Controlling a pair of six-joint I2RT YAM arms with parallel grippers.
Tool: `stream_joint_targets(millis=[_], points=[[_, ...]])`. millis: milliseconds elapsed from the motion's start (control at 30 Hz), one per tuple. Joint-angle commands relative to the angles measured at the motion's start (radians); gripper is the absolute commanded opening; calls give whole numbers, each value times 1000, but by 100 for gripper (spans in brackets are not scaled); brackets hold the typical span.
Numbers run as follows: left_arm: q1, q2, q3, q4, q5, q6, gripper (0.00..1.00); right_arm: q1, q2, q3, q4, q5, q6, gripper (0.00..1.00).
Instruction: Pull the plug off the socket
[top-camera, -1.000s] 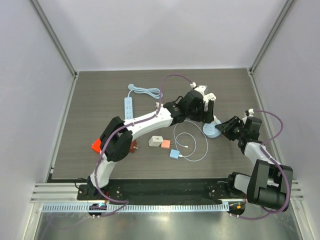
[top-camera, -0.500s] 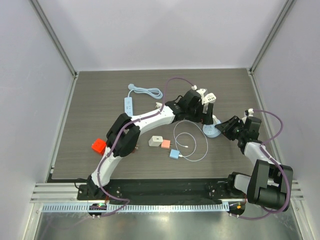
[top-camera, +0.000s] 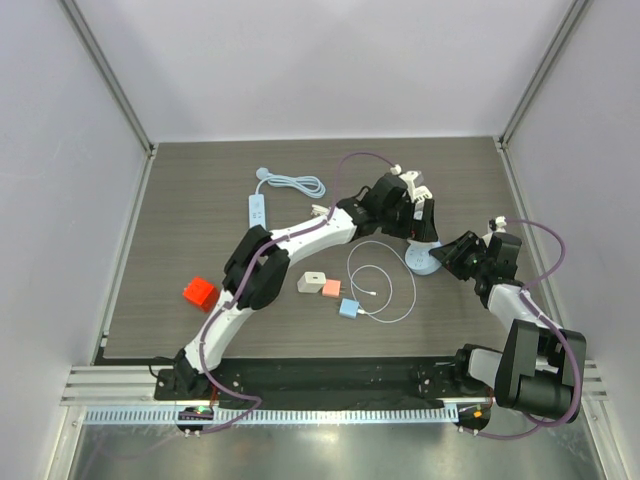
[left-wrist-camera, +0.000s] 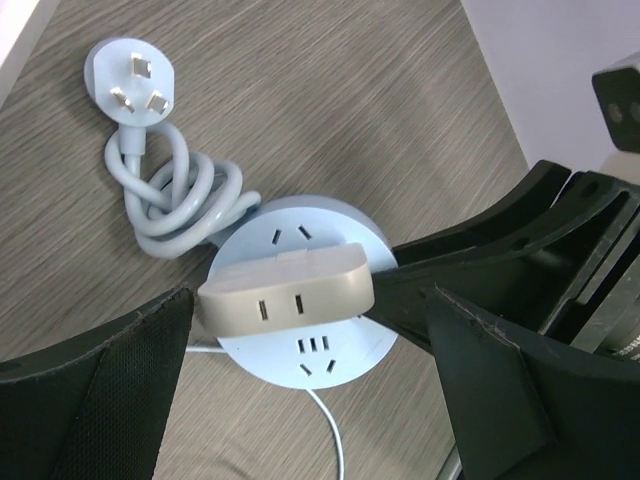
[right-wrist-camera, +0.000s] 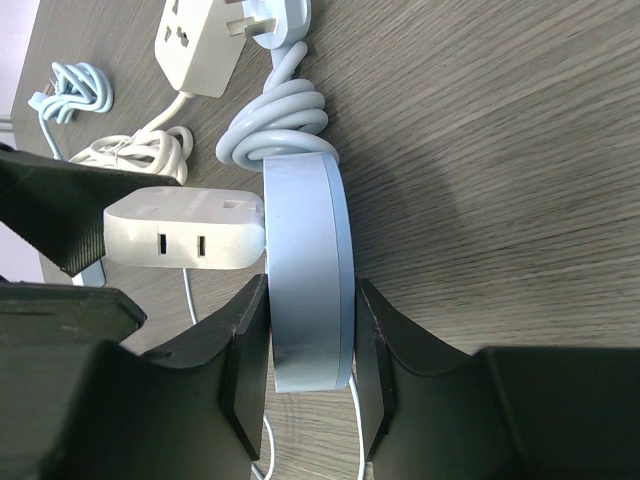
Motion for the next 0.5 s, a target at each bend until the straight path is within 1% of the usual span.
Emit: stream_joint_targets(millis=[0, 200, 333, 367, 400, 467], points=[[8, 25, 64, 48, 49, -28, 96, 8, 27, -14, -101, 111, -53, 1], [8, 49, 61, 49, 60, -53, 93, 10, 26, -12, -102, 113, -54, 1], [7, 53, 60, 54, 61, -68, 88, 11, 27, -12, -102, 114, -54, 1], [8, 53, 60, 55, 57, -70, 87, 11, 27, -12, -102, 113, -54, 1], [7, 52, 60, 55, 48, -71, 82, 10, 27, -12, -102, 113, -54, 1], [7, 52, 60, 55, 26, -87, 77, 11, 29, -12, -104, 114, -54, 1]])
